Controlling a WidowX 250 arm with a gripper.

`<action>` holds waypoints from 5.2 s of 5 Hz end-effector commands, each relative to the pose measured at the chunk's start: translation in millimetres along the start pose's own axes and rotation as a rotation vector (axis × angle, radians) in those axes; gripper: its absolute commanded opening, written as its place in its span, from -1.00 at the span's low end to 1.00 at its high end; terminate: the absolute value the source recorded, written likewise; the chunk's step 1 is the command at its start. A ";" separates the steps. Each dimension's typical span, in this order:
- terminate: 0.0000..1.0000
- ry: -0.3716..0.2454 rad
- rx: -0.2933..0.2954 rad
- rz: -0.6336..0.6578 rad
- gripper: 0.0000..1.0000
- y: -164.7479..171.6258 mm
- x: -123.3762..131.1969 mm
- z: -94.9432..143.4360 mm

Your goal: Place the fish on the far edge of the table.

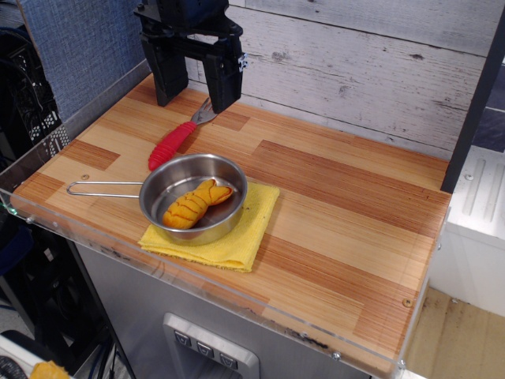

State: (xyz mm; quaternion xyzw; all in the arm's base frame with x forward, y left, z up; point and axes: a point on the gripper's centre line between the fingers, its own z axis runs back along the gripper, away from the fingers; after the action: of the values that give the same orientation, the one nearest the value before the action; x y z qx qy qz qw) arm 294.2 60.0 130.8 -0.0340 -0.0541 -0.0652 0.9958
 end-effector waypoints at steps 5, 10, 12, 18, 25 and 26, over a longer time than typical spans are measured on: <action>-1.00 0.102 0.025 -0.018 1.00 11.4 -46.3 -70.4; -1.00 0.122 0.055 -0.039 1.00 -1.2 -31.9 -91.8; -1.00 0.146 0.051 -0.019 1.00 3.7 -30.1 -101.8; -1.00 -0.005 0.035 0.109 -1.00 99.7 -16.4 -2.6; -1.00 0.070 0.131 0.031 1.00 127.1 -13.9 -10.9; -1.00 0.017 0.132 0.025 1.00 109.1 -14.0 13.5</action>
State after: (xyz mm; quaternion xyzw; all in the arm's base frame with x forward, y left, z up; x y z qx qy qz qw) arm 295.2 170.1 117.9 0.0159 -0.0290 -0.0422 0.9986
